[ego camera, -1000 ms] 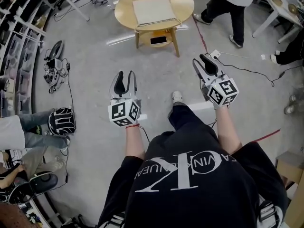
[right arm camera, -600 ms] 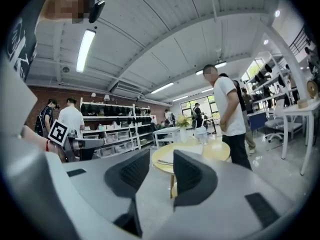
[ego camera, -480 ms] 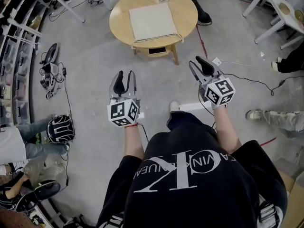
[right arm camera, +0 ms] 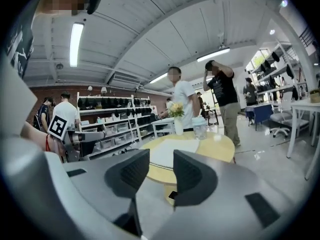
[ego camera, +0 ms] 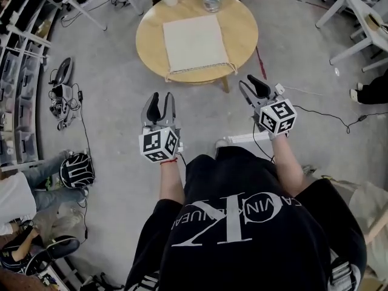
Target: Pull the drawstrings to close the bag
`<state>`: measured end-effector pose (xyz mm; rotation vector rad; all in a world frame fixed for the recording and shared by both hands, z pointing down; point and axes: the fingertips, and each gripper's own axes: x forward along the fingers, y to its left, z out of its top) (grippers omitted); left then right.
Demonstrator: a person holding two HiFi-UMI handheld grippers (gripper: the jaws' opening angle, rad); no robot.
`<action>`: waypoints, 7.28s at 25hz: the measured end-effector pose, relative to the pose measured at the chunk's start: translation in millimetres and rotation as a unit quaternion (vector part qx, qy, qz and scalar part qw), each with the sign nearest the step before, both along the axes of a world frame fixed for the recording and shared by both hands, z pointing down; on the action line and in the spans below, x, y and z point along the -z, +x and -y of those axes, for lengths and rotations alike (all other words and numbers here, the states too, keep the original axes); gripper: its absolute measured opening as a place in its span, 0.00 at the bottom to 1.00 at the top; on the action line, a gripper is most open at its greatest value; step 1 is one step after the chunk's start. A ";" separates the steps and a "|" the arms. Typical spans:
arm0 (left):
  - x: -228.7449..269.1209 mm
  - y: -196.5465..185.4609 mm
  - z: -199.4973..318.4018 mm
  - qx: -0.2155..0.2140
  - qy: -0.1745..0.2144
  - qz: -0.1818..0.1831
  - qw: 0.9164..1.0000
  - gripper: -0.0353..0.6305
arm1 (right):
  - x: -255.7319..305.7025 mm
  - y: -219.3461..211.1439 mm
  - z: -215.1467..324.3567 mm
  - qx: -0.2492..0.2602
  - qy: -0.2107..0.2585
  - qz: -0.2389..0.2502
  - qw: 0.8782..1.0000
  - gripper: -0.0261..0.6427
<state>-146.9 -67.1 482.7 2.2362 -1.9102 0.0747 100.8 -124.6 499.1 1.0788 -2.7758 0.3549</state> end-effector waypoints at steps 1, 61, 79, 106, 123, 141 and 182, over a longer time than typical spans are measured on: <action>-3.6 1.4 4.4 -0.001 -0.006 0.001 1.000 0.28 | -4.7 0.0 5.8 0.000 -0.006 -0.004 1.000 0.21; -170.5 -40.8 126.8 -0.069 -0.273 0.091 0.955 0.09 | -146.2 -56.5 108.9 0.078 -0.118 -0.275 0.951 0.09; -83.6 -61.0 157.2 -0.040 -0.183 0.169 0.968 0.08 | -63.2 -40.1 154.3 0.037 0.086 -0.437 0.895 0.07; 125.6 -93.3 245.9 0.104 -0.021 0.345 0.932 0.07 | 121.1 -23.3 263.1 -0.141 0.223 -0.412 0.872 0.07; 172.2 -136.2 247.9 0.142 -0.003 0.340 0.930 0.07 | 171.7 37.3 299.9 -0.201 0.229 -0.418 0.856 0.07; 169.7 -155.1 231.7 0.149 -0.007 0.283 0.947 0.07 | 175.8 39.0 295.4 -0.214 0.208 -0.368 0.880 0.07; 296.2 -75.6 250.7 0.073 0.209 0.122 0.967 0.07 | 294.7 -52.0 265.5 -0.160 0.294 -0.141 0.932 0.07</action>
